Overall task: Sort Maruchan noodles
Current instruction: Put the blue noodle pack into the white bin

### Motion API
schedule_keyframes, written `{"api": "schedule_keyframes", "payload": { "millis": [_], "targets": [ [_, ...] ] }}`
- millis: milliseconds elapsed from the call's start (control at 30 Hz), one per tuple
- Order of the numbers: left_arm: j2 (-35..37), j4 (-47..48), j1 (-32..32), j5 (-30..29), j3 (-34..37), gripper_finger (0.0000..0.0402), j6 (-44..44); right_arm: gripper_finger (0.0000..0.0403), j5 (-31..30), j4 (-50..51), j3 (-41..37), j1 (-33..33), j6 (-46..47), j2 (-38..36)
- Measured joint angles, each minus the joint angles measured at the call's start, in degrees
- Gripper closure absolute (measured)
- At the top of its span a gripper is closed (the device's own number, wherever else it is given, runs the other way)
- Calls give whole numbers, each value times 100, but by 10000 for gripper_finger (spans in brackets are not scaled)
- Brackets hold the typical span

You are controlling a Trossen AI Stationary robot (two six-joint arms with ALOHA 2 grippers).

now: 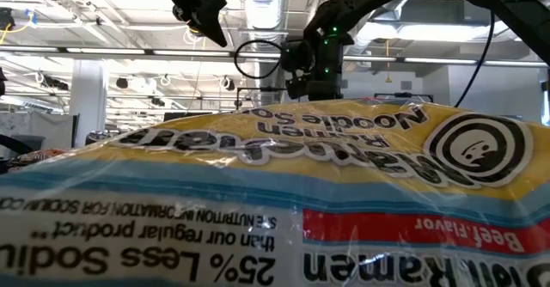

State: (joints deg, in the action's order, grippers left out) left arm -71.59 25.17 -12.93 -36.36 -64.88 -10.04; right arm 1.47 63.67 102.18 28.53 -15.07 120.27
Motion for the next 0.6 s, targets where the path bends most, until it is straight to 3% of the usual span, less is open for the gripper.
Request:
{"api": "schedule_keyframes", "payload": {
  "millis": [600],
  "targets": [
    [0, -1, -38, 2, 0, 401, -2, 287, 184, -1018, -224, -51, 134, 103]
  ]
}}
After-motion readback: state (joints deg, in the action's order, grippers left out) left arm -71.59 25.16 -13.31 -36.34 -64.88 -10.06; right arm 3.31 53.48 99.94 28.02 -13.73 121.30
